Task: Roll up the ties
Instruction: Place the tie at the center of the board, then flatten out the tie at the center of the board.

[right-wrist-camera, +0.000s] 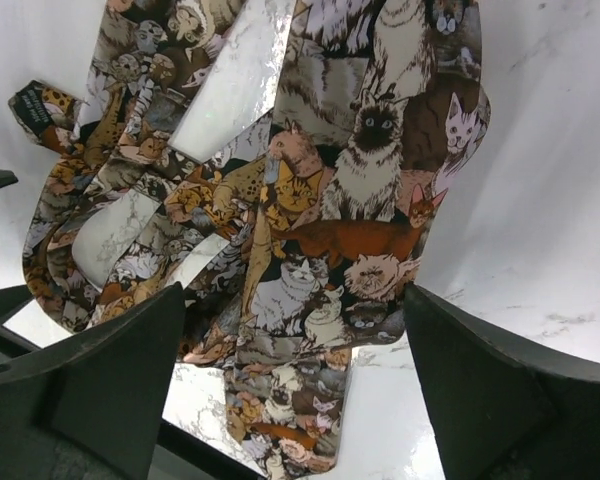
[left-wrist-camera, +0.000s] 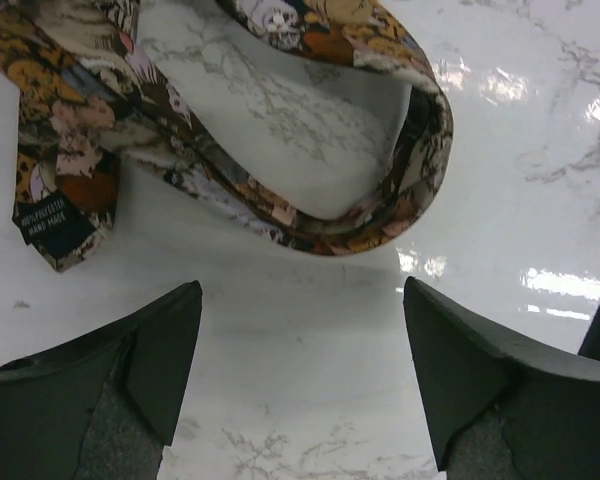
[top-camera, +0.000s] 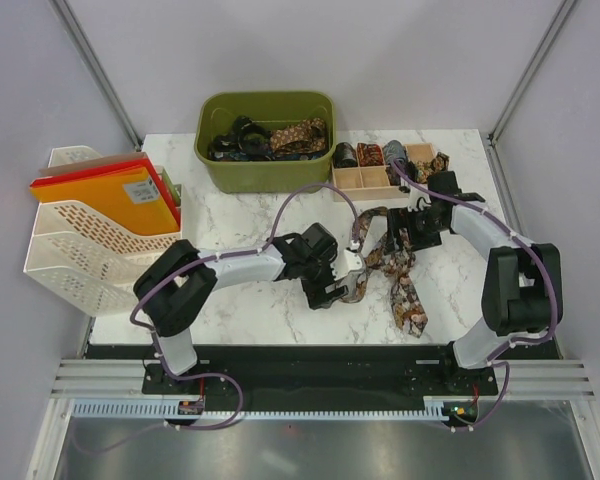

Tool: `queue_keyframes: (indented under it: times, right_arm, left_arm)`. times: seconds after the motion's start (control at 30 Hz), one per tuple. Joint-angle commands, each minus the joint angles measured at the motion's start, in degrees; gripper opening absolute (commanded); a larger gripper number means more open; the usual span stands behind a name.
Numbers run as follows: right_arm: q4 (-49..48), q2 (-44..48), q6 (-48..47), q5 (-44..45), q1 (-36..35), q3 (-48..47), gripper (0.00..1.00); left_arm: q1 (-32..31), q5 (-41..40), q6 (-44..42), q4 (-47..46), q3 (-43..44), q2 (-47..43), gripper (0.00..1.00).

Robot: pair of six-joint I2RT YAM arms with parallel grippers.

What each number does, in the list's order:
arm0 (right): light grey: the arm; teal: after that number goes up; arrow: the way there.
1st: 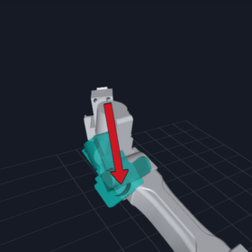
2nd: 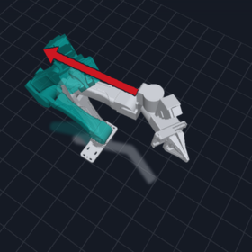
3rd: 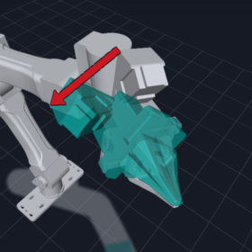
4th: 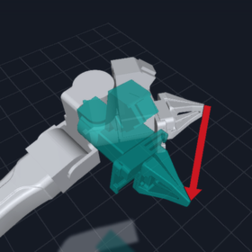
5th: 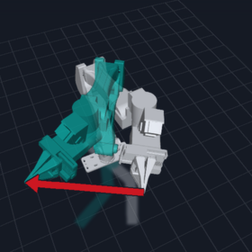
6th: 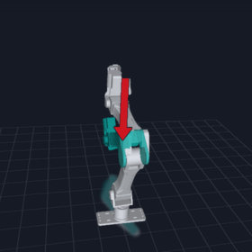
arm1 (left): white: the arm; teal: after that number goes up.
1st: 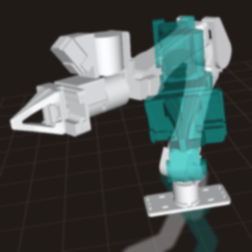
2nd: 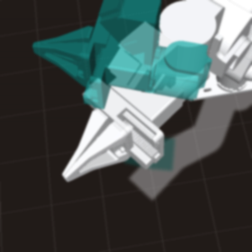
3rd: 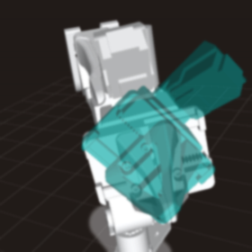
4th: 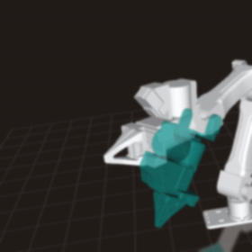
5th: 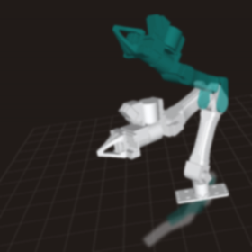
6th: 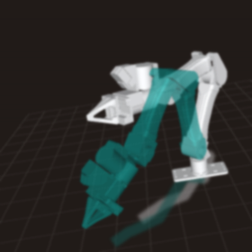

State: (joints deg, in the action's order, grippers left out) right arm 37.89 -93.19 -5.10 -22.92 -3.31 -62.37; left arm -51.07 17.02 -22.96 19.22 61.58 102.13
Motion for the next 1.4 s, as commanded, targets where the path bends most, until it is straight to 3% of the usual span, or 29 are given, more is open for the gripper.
queue_keyframes:
  times: [0.0, 0.13, 0.23, 0.27, 0.33, 0.37, 0.47, 0.6, 0.8, 0.93, 1.03, 1.23, 1.37]
  right_arm:
    - [-3.5, -1.6, 1.8, 3.3, -0.3, 0.8, 0.93]
    - [-3.3, -1.5, 1.3, 4.8, -0.3, 1.5, 0.83]
    - [-3.6, -0.8, 1.3, 5.1, -0.3, 2.0, 0.63]
    - [-3.4, -0.5, 1.3, 5.3, -0.3, 1.9, 0.54]
    - [-3.3, 0.3, 1.0, 6.1, -0.1, 1.9, 0.46]
    - [-3.3, 1.4, 0.6, 6.1, 0.1, 1.7, 0.37]
    - [-1.9, 4.0, -2.2, 7.1, 0.4, 1.0, 0.21]
    - [1.1, 6.4, -7.9, 9.4, 1.1, -0.7, 0.00]
    - [1.3, 11.6, -14.8, 9.5, 2.2, -2.5, 0.00]
    - [-0.4, 14.8, -19.3, 9.4, 3.0, -5.7, 0.00]
    - [-0.2, 18.0, -24.2, 8.3, 8.4, -9.0, 0.00]
    - [1.5, 29.4, -42.2, 6.4, 15.5, -8.8, 0.00]
    - [7.9, 31.8, -51.0, 1.2, 16.5, -9.5, 0.02]
  left_arm:
    - [-1.6, -5.5, 4.8, -6.3, 3.3, 3.5, 0.81]
    - [-1.6, -3.5, 5.6, -7.0, 3.7, 3.0, 0.72]
    - [-1.8, -2.0, 8.5, -9.7, 3.2, 2.3, 0.64]
    - [-1.8, -2.6, 9.4, -10.0, 3.5, 2.4, 0.53]
    - [-1.3, -4.3, 9.8, -9.9, 4.4, 2.7, 0.39]
    - [-0.7, -4.3, 9.7, -9.6, 4.6, 2.3, 0.25]
    - [3.4, -2.2, 9.4, -6.0, 4.6, -0.7, 0.04]
    - [10.4, -2.3, 6.4, -0.9, 3.2, -7.3, 0.02]
    - [19.0, -5.2, 0.3, 6.3, 10.3, -17.9, 0.02]
    - [19.0, -4.6, -3.0, 8.2, 17.7, -22.3, 0.02]
    - [18.4, -2.4, -5.7, 9.1, 22.3, -24.3, 0.02]
    - [13.6, 4.7, -14.1, 10.7, 21.7, -30.7, 0.02]
    - [12.9, 8.8, -9.2, 14.3, 21.9, -33.4, 0.02]
